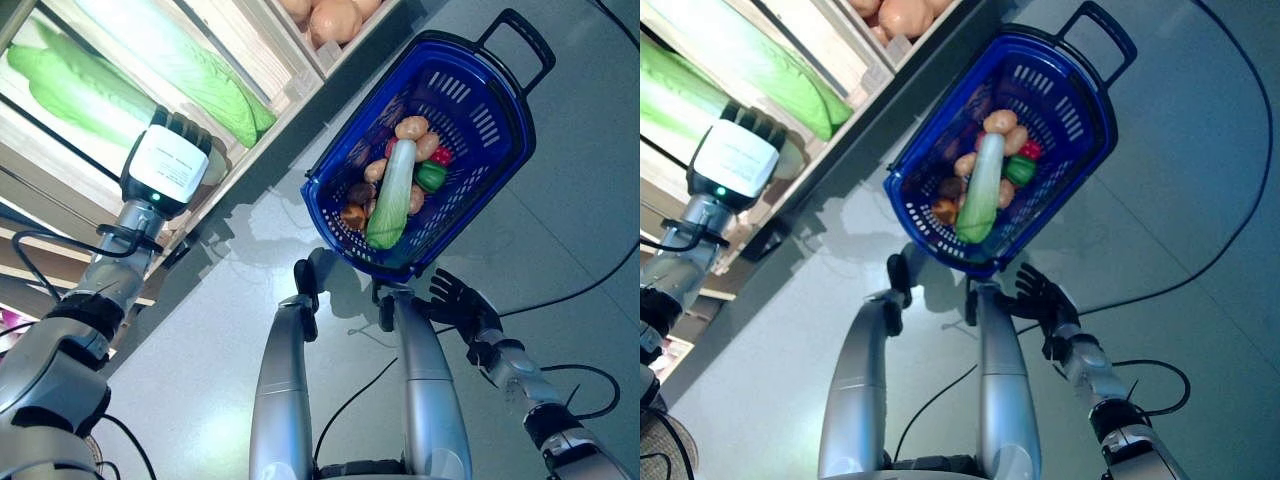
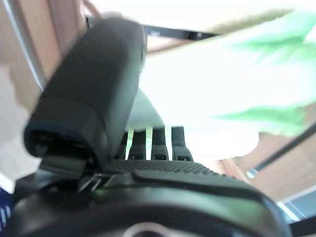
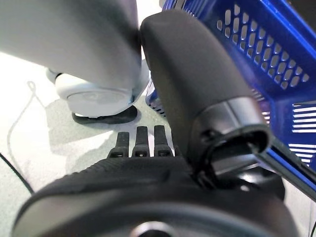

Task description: Put vegetables into the basket

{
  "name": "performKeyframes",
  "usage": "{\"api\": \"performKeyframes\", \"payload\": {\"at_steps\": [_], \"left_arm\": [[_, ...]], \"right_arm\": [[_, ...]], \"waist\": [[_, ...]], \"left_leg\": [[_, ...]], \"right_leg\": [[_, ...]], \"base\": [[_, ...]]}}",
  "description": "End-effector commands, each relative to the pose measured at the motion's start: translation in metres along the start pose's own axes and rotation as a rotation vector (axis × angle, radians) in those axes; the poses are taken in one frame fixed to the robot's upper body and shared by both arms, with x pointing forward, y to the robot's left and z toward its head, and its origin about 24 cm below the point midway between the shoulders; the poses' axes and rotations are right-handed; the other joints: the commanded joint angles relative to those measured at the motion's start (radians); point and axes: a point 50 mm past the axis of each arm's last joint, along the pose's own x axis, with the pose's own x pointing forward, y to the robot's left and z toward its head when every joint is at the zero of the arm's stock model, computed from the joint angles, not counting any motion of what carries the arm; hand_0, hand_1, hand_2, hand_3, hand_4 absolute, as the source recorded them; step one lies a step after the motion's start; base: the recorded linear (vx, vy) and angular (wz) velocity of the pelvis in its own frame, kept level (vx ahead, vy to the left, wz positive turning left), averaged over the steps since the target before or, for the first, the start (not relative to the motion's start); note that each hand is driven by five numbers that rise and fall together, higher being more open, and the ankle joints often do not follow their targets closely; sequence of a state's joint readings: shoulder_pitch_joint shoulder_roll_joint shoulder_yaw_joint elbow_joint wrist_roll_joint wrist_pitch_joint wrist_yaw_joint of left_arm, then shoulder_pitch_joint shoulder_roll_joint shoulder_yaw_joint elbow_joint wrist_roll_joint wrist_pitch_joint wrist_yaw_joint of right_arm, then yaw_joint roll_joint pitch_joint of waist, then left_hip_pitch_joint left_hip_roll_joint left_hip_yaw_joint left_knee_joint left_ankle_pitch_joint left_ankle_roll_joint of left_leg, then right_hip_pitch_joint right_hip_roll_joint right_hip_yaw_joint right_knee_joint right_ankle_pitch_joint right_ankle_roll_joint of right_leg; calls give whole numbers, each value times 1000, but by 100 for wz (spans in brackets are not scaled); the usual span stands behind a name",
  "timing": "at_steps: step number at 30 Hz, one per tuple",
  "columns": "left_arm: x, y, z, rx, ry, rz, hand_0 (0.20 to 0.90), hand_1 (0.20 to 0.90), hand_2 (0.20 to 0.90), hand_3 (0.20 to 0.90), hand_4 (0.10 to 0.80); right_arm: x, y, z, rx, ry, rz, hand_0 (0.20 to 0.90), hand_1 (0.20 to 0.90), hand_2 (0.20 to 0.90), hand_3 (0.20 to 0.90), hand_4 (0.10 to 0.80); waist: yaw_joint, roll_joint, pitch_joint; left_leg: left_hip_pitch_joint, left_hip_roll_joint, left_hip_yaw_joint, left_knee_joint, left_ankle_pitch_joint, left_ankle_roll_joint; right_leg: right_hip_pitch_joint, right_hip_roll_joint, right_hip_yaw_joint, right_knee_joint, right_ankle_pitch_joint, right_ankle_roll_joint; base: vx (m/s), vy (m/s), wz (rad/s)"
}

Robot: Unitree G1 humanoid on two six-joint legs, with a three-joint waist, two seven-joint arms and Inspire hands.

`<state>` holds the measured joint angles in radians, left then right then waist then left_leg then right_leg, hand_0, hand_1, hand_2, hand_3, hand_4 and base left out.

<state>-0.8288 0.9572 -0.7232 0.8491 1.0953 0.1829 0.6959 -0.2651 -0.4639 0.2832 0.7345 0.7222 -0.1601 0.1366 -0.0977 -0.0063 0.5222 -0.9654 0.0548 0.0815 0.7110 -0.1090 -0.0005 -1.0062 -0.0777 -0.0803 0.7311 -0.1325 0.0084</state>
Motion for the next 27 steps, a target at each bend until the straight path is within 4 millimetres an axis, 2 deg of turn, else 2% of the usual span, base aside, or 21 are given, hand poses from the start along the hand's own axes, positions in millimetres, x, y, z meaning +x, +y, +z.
{"api": "performKeyframes", "payload": {"at_steps": [1,8,9,10,11,14,18,19,21,24,26,27], "left_arm": [[-5,0,-38,59,160,43,300,300,300,300,400],[-10,-6,-29,-67,179,-7,300,300,300,300,400],[-9,-5,-29,-80,190,2,300,300,300,300,400],[-12,-6,-26,-91,189,-2,300,300,300,300,400],[-11,-5,-28,-93,198,3,300,300,300,300,400],[-16,-5,-27,-213,258,58,300,300,300,300,400],[-17,4,-23,-399,319,172,300,300,300,300,400],[-18,9,-19,-489,340,229,300,300,300,300,400],[-19,12,-16,-549,359,259,300,300,300,300,400],[-35,21,7,-753,351,336,300,300,300,300,400],[-40,24,15,-815,358,347,300,300,300,300,400],[-48,29,27,-911,353,369,300,300,300,300,400]], "right_arm": [[-27,-31,-6,-2,-24,-96,900,900,900,900,800],[-29,-30,-9,5,-29,-78,900,900,900,900,800],[-27,-29,-5,-3,-43,-70,900,900,900,900,800],[-28,-28,-7,-6,-40,-67,900,900,900,900,800],[-26,-27,-4,-7,-50,-64,900,900,900,900,800],[-25,-22,1,10,-75,-60,900,900,900,900,800],[-25,-16,0,62,-118,-53,900,900,900,900,800],[-24,-10,-1,66,-137,-47,900,900,900,900,800],[-24,-6,1,68,-157,-41,900,900,900,900,800],[-25,5,-1,93,-197,-38,900,900,900,900,800],[-26,9,-2,94,-202,-39,900,900,900,900,800],[-27,10,-3,101,-210,-46,900,900,900,900,800]], "waist": [[-8,9,-2],[-4,9,-2],[-4,9,-2],[-2,8,-2],[-3,8,-2],[3,2,-2],[12,-7,-2],[20,-7,-2],[24,-6,-2],[59,-2,-50],[66,-2,-69],[79,-4,-100]], "left_leg": [[-3,-6,-7,-63,19,-26],[19,-6,-2,-78,23,-26],[6,-6,2,-92,52,-21],[33,-7,-2,-91,29,-30],[17,-6,3,-102,56,-24],[94,-10,4,-150,69,-34],[204,-15,8,-215,87,-46],[268,-24,14,-262,98,-49],[304,-31,13,-293,107,-52],[435,-56,3,-405,129,-58],[475,-60,-3,-442,137,-56],[533,-60,-14,-485,141,-54]], "right_leg": [[47,-5,-3,-36,31,10],[67,0,-9,-45,29,9],[54,-1,-15,-60,54,3],[83,2,-11,-63,33,11],[67,1,-15,-74,57,3],[147,9,-16,-145,66,10],[272,6,-22,-240,78,17],[342,1,-31,-294,88,20],[379,-5,-41,-321,93,23],[515,-28,-76,-412,101,37],[555,-33,-85,-440,105,41],[619,-38,-103,-479,105,44]], "base": [[3,2,-3],[-2,-4,0],[-17,-33,0],[-89,-24,-1],[-22,-33,-1],[-55,-42,-1],[-13,-72,3],[-15,-64,3],[-1,-45,7],[52,-56,6],[49,-68,11],[92,-95,16]]}}
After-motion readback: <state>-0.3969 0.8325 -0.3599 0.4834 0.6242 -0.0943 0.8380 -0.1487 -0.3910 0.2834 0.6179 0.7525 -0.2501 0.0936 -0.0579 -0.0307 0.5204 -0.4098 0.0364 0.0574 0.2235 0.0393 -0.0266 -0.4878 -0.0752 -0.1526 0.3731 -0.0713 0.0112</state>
